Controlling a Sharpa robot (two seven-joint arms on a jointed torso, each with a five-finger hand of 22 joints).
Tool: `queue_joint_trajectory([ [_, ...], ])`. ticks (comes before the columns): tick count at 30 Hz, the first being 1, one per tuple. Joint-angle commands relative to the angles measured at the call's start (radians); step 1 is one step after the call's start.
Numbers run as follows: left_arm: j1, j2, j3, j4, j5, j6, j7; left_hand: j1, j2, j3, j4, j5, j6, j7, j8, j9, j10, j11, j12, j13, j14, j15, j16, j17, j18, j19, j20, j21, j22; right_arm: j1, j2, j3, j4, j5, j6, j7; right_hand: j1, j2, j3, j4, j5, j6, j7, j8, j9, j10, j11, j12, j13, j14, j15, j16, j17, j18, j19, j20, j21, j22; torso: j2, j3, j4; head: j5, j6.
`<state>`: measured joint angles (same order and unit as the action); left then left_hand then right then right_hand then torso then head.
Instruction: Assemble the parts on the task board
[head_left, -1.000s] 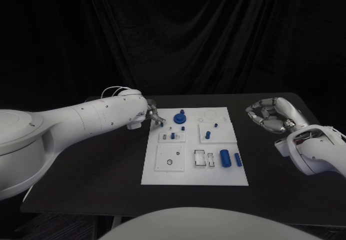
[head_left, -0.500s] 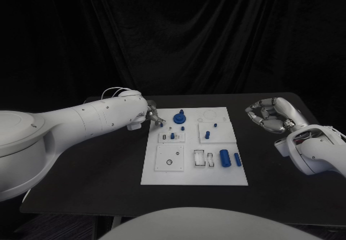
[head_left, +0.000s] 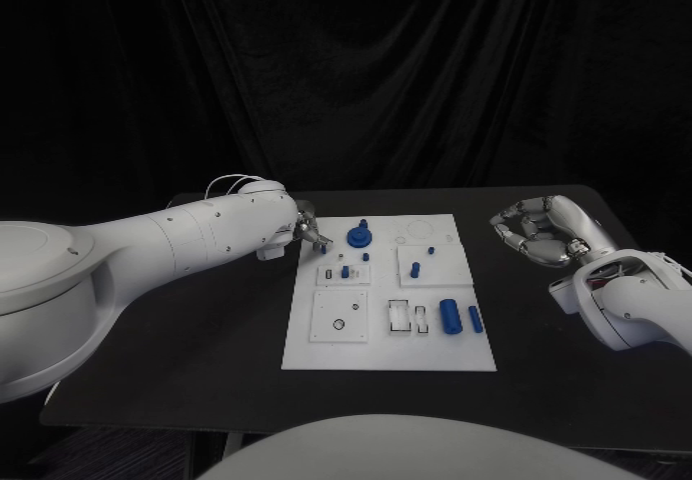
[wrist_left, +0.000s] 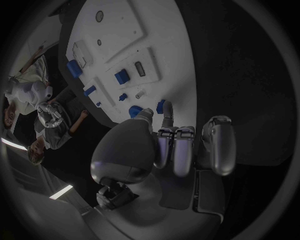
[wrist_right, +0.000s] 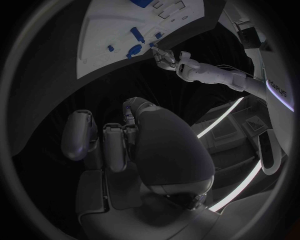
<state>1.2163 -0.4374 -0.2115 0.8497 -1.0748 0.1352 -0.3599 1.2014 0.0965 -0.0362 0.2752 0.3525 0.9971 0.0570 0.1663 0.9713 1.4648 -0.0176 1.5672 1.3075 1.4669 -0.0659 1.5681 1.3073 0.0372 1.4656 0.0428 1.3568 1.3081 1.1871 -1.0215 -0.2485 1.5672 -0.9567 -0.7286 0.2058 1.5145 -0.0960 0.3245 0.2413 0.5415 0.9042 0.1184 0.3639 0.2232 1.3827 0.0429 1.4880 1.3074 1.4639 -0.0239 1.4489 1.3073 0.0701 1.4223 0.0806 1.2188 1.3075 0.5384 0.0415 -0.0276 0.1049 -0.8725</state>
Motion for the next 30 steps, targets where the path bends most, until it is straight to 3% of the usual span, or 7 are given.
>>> queue_joint_trajectory([
  [1,-0.003,0.007,0.001,-0.006,0.001,-0.003,0.022,0.009,0.0,0.005,-0.001,0.009,-0.001,0.0,-0.001,0.002,0.106,0.005,0.004,0.263,0.104,0.003,0.003,0.263,0.014,-0.001,0.006,-0.005,0.195,-0.002,-0.001,0.001,0.002,-0.002,0.01,-0.021,-0.009,0.004,0.006,-0.002,0.006,-0.004,0.001,0.006,-0.001,-0.003,-0.003,0.0,0.043,0.052,-0.003,-0.003,0.148,0.01,-0.007,0.0,-0.004,0.157,0.0,-0.0001,0.0,0.002,0.0],
  [12,-0.011,0.021,0.001,-0.029,0.001,0.001,0.021,0.033,-0.006,0.028,-0.006,0.089,0.0,-0.009,0.028,0.046,0.106,-0.002,0.004,0.263,0.104,-0.002,0.003,0.263,0.015,-0.004,0.002,-0.01,0.194,-0.002,-0.001,0.001,0.003,-0.002,0.014,-0.024,-0.009,0.004,0.006,-0.002,0.006,-0.004,0.001,0.006,-0.001,-0.003,-0.003,0.0,0.043,0.052,-0.003,-0.003,0.148,0.01,-0.007,0.0,-0.004,0.157,0.0,0.0,-0.0002,0.004,0.0],
  [21,-0.014,0.023,0.001,-0.033,0.001,0.003,0.026,0.049,-0.008,0.059,-0.008,0.128,-0.01,-0.012,0.039,0.068,0.106,-0.005,0.004,0.263,0.104,-0.005,0.003,0.263,0.016,-0.006,-0.001,-0.015,0.192,-0.002,-0.002,0.001,0.004,-0.002,0.014,-0.025,-0.009,0.004,0.006,-0.002,0.006,-0.004,0.001,0.006,-0.001,-0.003,-0.003,0.0,0.043,0.052,-0.003,-0.003,0.148,0.01,-0.007,0.0,-0.004,0.157,0.0,-0.0001,-0.0002,0.005,0.0],
  [24,-0.015,0.022,0.001,-0.032,0.001,0.001,0.032,0.061,-0.016,0.086,-0.011,0.164,-0.015,-0.012,0.043,0.079,0.106,-0.006,0.004,0.263,0.104,-0.006,0.003,0.263,0.017,-0.008,-0.002,-0.018,0.192,-0.002,-0.002,0.001,0.004,-0.002,0.014,-0.026,-0.009,0.004,0.006,-0.002,0.006,-0.006,0.001,0.006,-0.002,-0.004,-0.002,0.0,0.042,0.053,-0.003,-0.002,0.149,0.01,-0.006,0.0,-0.003,0.157,0.0,-0.0001,0.0,0.006,0.0],
  [25,-0.015,0.022,0.001,-0.032,0.001,0.0,0.034,0.069,-0.02,0.107,-0.013,0.192,-0.017,-0.013,0.046,0.085,0.106,-0.007,0.004,0.263,0.104,-0.007,0.003,0.263,0.017,-0.008,-0.003,-0.018,0.192,-0.002,-0.002,0.001,0.004,-0.002,0.014,-0.027,-0.009,0.004,0.006,-0.002,0.006,-0.006,0.001,0.006,-0.002,-0.004,-0.002,0.0,0.042,0.053,-0.003,-0.002,0.149,0.01,-0.006,0.0,-0.003,0.157,0.0,-0.0001,0.0,0.007,0.0],
  [30,-0.016,0.02,0.001,-0.03,0.001,0.0,0.041,0.076,-0.044,0.181,-0.013,0.233,-0.017,-0.014,0.055,0.102,0.106,-0.008,0.004,0.263,0.104,-0.008,0.003,0.263,0.017,-0.008,-0.005,-0.017,0.192,-0.002,-0.002,0.001,0.003,-0.002,0.016,-0.029,-0.009,0.004,0.006,-0.002,0.006,-0.006,0.001,0.006,-0.002,-0.004,-0.002,0.0,0.042,0.053,-0.003,-0.002,0.149,0.01,-0.006,0.0,-0.003,0.157,0.0,-0.0001,0.0001,0.008,0.0],
])
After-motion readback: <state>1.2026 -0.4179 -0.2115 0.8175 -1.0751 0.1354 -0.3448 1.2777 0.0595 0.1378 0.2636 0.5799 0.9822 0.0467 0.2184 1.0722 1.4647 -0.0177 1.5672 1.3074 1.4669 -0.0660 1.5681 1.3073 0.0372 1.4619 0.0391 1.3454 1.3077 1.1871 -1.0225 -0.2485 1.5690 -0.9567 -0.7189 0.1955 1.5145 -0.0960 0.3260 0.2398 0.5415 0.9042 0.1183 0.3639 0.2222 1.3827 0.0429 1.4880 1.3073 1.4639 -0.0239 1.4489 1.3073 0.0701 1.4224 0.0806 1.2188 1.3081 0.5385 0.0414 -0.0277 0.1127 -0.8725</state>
